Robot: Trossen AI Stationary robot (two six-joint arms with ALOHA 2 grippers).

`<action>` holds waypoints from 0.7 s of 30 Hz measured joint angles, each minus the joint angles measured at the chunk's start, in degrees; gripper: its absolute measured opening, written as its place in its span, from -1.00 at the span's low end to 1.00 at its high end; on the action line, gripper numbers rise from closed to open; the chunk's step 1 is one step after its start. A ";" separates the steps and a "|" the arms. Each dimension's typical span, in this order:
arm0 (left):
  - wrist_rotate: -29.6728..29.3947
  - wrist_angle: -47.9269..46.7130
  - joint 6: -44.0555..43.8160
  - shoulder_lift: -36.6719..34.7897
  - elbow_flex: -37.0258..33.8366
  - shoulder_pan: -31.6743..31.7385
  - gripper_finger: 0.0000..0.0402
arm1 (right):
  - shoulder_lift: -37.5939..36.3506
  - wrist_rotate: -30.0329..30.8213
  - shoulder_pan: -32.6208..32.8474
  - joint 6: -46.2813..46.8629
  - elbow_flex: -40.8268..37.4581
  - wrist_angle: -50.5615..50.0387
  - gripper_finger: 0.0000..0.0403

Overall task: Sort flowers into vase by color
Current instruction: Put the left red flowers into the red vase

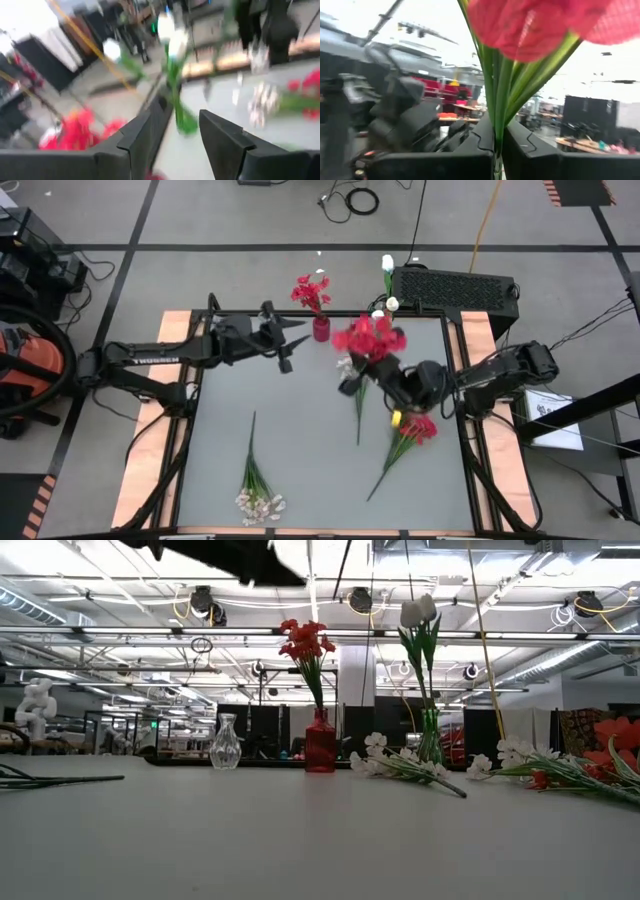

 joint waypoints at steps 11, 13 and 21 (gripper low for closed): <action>15.42 18.42 -16.63 6.56 -13.41 14.60 -0.14 | 0.04 -4.11 -5.70 5.92 0.00 -4.27 -0.99; 15.49 22.17 -18.77 8.43 -14.43 16.54 -0.14 | 0.04 -4.13 -5.69 5.92 0.00 -4.14 -0.99; 18.01 33.08 -20.89 16.68 -14.07 19.27 0.10 | 0.04 -4.22 -6.53 7.91 0.00 -6.60 -0.99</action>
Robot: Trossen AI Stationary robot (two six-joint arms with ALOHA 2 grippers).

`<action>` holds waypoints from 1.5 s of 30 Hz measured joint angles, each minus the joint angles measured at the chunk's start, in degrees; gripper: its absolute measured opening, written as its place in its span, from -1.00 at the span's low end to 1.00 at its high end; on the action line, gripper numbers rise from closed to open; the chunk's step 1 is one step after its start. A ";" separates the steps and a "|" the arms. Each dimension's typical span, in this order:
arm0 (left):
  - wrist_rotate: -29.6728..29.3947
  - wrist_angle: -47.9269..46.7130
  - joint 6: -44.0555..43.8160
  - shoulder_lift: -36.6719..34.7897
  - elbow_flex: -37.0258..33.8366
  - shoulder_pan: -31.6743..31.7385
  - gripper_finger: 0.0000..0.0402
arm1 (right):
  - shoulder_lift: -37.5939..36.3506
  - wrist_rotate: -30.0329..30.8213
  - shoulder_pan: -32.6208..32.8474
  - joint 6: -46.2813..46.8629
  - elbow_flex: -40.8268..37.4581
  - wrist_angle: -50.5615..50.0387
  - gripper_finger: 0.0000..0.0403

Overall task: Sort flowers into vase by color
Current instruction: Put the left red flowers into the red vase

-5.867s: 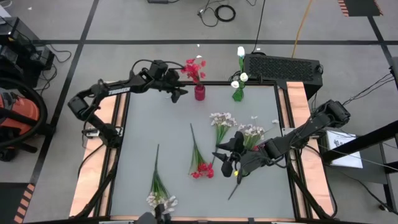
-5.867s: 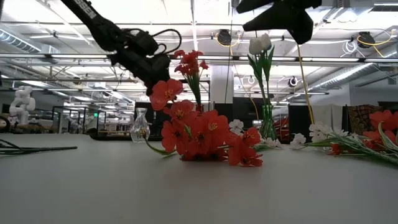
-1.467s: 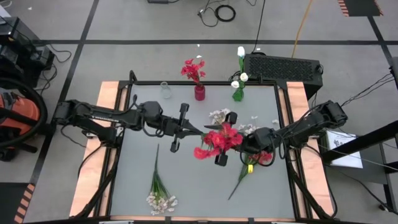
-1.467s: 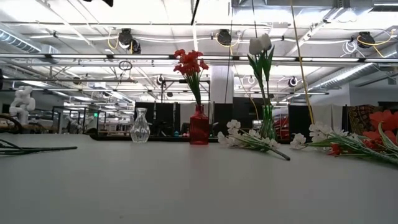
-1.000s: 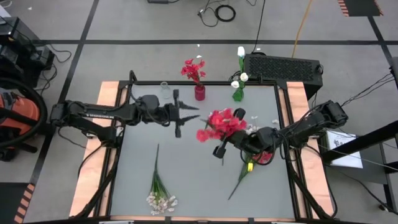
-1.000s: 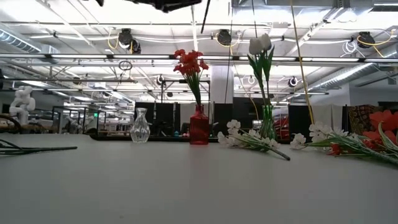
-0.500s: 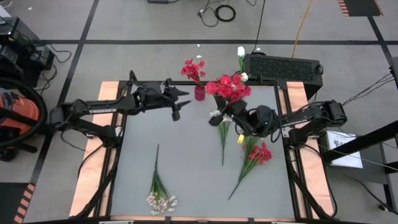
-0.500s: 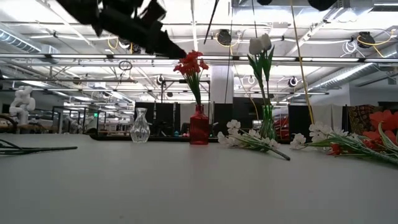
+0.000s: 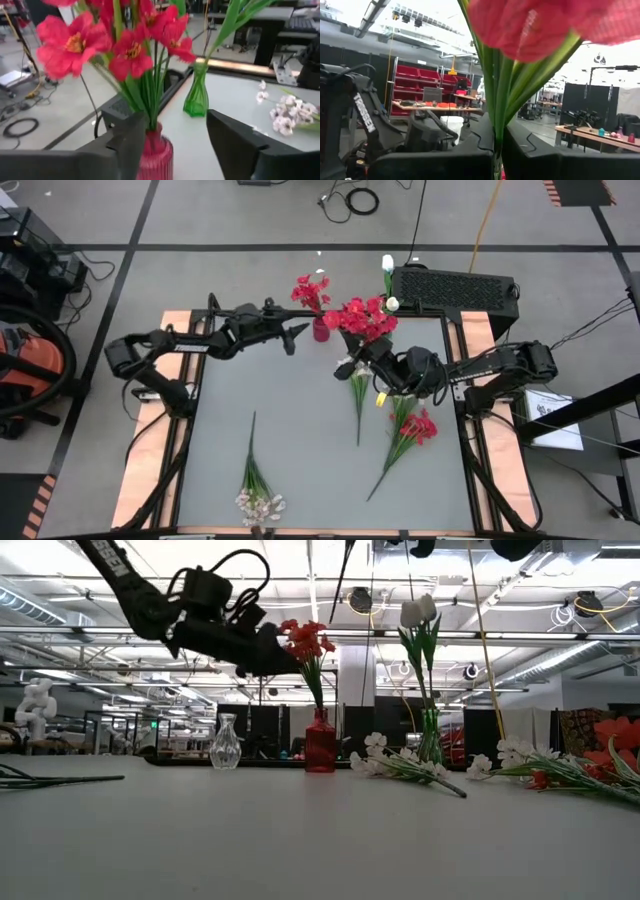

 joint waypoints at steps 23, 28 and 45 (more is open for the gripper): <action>4.92 9.03 -4.16 7.53 4.01 5.04 0.18 | 0.02 -1.62 -0.37 -0.12 0.00 3.67 -0.99; 5.00 8.41 -4.26 10.51 6.42 5.18 0.09 | 0.02 -1.52 -0.57 -1.21 0.00 3.62 -0.99; 5.35 14.97 -2.84 11.91 7.98 5.14 -0.95 | 0.23 2.89 -2.48 -0.23 2.09 -0.34 -0.99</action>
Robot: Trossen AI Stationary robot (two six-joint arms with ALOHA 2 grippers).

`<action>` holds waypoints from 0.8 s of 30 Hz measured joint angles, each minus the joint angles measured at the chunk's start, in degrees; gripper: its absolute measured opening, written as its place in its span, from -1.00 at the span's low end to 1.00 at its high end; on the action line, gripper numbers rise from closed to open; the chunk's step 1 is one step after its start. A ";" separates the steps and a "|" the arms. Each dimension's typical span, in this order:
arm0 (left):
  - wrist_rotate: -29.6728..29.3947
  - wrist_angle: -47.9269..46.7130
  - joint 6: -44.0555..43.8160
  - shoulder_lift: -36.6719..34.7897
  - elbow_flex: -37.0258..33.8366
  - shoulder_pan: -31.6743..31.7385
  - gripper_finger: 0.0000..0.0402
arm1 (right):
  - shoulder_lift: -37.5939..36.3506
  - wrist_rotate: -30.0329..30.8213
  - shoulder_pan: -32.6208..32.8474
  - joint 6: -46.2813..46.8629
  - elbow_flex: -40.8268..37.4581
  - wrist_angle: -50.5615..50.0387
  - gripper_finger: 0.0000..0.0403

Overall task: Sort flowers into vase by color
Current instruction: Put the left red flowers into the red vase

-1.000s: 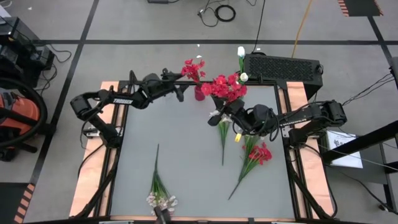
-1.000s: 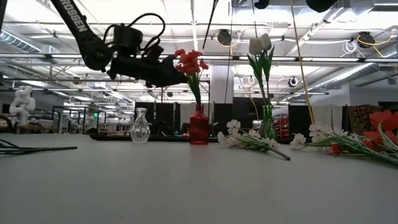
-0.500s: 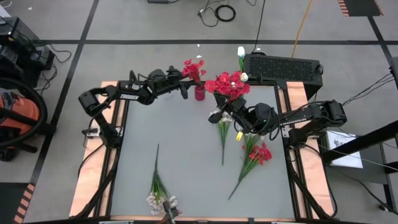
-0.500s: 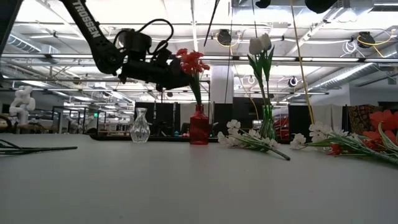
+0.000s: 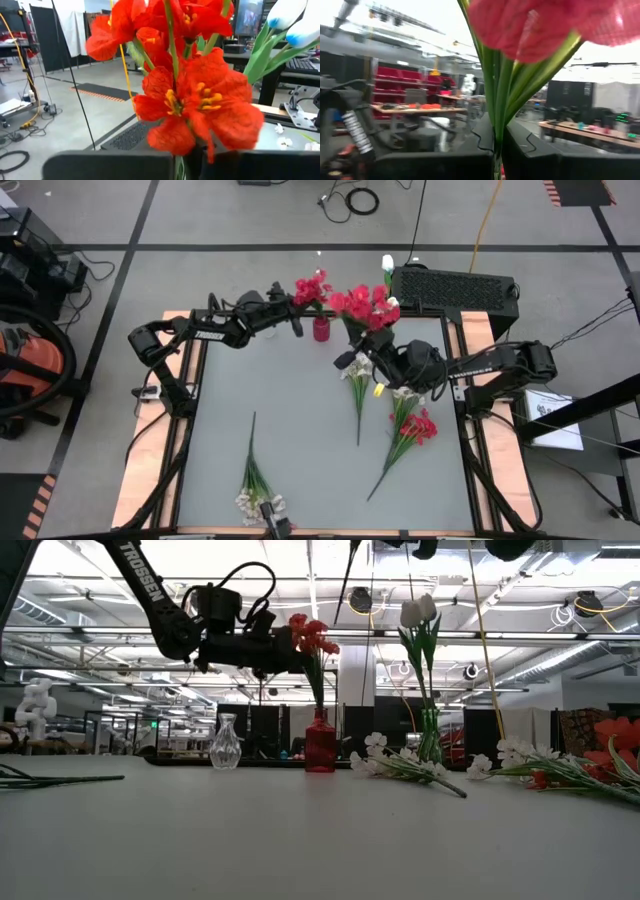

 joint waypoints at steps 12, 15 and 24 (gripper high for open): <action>0.65 3.26 -0.26 -0.21 0.00 0.72 -0.91 | 12.74 12.66 0.74 -6.89 19.98 -16.81 -0.99; 2.80 3.27 -1.60 -1.09 0.00 1.27 -0.91 | 16.48 16.11 0.02 -9.46 20.80 -11.93 -0.99; 6.75 1.43 -1.64 -3.48 0.00 2.49 -0.91 | 22.96 16.79 -3.81 -8.15 20.88 -1.31 -0.99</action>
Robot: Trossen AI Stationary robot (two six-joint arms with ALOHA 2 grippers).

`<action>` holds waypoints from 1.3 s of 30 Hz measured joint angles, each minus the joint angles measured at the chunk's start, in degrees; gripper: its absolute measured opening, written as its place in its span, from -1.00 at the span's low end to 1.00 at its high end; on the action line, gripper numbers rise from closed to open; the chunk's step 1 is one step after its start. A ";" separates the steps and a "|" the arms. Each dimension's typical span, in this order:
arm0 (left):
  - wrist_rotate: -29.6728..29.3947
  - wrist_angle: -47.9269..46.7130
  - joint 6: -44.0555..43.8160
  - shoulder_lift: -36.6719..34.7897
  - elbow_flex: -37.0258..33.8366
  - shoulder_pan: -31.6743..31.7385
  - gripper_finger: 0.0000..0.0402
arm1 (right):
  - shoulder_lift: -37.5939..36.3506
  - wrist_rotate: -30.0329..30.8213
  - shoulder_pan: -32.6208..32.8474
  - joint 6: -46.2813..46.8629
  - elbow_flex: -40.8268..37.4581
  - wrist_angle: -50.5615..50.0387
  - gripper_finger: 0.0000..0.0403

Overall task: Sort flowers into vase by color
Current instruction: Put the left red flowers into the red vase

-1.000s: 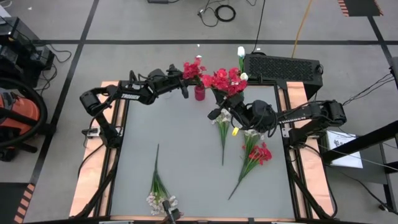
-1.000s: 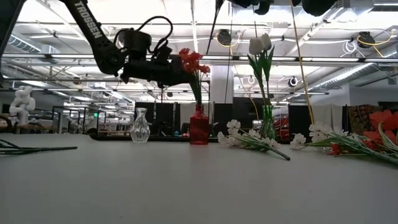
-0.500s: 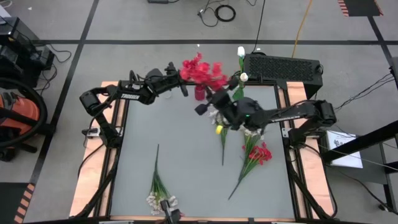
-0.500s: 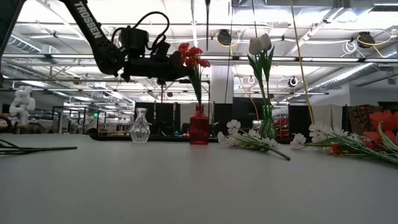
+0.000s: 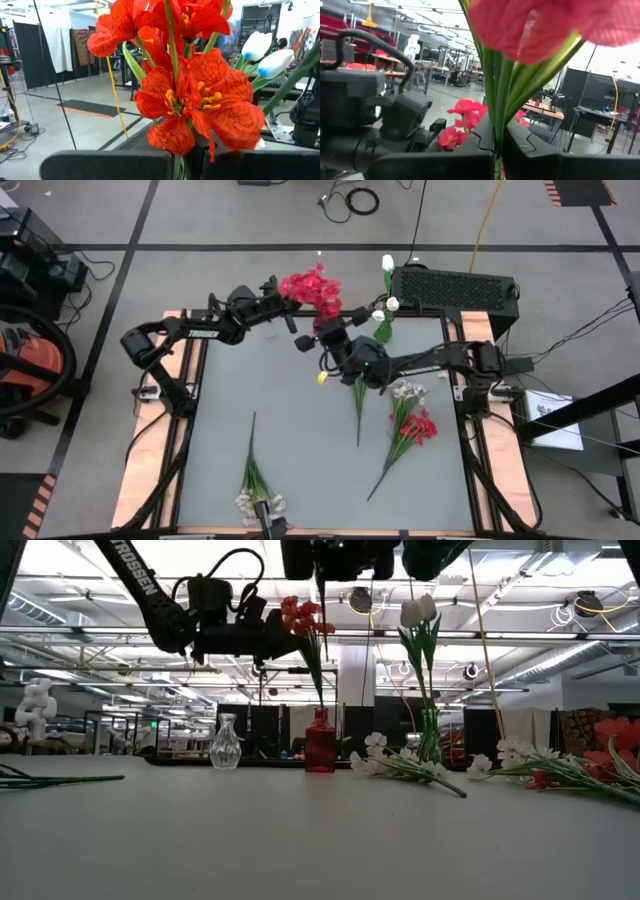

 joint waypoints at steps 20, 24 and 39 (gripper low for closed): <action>2.78 -3.52 -1.56 -1.77 -0.04 3.24 -0.91 | 6.39 -1.53 -5.27 9.51 0.01 -1.24 -0.99; 2.78 -3.53 -1.57 -1.77 -0.04 3.24 -0.91 | 6.37 -1.87 -6.09 10.44 0.01 -2.41 -0.99; 2.76 -3.53 -1.57 -1.77 -0.04 3.24 -0.91 | 6.37 -4.84 -8.62 18.13 -0.01 -9.11 -0.99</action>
